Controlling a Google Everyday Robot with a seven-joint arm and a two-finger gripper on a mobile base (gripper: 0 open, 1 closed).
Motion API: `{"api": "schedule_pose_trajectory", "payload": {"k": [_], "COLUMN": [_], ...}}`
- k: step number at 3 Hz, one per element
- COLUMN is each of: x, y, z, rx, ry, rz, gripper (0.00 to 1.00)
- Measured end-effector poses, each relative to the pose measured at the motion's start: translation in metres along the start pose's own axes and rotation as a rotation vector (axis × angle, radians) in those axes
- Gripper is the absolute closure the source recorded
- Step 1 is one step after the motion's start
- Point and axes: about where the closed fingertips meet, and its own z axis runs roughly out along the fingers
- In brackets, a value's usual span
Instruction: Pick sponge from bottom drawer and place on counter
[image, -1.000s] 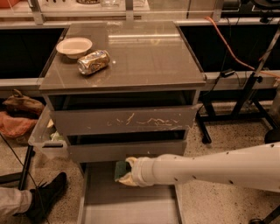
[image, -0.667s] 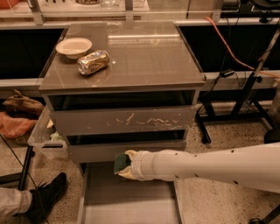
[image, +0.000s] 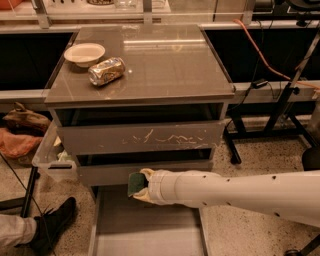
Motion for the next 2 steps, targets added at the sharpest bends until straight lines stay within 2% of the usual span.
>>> {"api": "schedule_pose_trajectory", "payload": {"k": [1,2], "x": [-0.076,-0.173], "y": [-0.014,-0.041], "z": [-0.027,-0.068], "rx": [0.035,0.098], "ry": [-0.059,-0.095], "rz": [-0.148,-0.325], "gripper": [1.0,1.0]}}
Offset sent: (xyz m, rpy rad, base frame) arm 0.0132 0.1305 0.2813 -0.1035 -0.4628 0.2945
